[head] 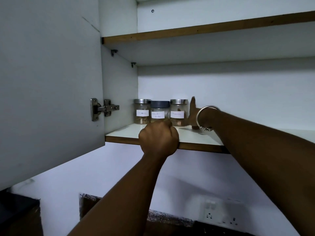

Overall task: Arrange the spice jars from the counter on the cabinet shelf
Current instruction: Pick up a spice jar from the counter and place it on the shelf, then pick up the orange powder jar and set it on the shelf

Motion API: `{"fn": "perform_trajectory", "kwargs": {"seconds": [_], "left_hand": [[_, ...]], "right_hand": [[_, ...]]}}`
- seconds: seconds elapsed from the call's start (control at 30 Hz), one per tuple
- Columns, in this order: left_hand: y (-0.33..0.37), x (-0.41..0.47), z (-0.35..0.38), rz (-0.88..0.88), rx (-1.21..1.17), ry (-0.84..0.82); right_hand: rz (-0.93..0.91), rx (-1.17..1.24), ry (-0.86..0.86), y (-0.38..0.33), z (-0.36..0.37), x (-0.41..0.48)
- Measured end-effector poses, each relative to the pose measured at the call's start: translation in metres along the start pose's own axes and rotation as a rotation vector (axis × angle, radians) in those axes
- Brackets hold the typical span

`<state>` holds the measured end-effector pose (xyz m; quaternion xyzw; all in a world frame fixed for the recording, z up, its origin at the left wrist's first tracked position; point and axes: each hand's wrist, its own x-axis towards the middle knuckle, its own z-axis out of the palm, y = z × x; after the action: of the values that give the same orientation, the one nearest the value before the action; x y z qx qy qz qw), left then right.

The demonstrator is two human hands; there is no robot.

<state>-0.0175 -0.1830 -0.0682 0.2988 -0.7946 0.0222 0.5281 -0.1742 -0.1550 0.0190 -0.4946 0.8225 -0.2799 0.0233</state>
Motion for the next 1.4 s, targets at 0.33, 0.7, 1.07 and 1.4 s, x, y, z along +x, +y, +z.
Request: {"fn": "perform_trajectory", "kwargs": {"seconds": [0.33, 0.7, 1.07, 1.4], "left_hand": [[0.011, -0.014, -0.018, -0.06, 0.011, -0.155], [0.045, -0.173, -0.036, 0.235, -0.449, -0.348], [0.033, -0.488, -0.049, 0.233, -0.417, -1.342], [0.026, -0.515, -0.056, 0.008, -0.67, -1.302]], "right_hand": [[0.034, -0.407, -0.064, 0.002, 0.005, -0.146], [-0.326, -0.42, 0.162, 0.059, 0.088, -0.308], [0.268, -0.483, -0.787, 0.291, 0.368, -0.602], [0.133, -0.136, -0.662, 0.26, 0.333, -0.546]]}}
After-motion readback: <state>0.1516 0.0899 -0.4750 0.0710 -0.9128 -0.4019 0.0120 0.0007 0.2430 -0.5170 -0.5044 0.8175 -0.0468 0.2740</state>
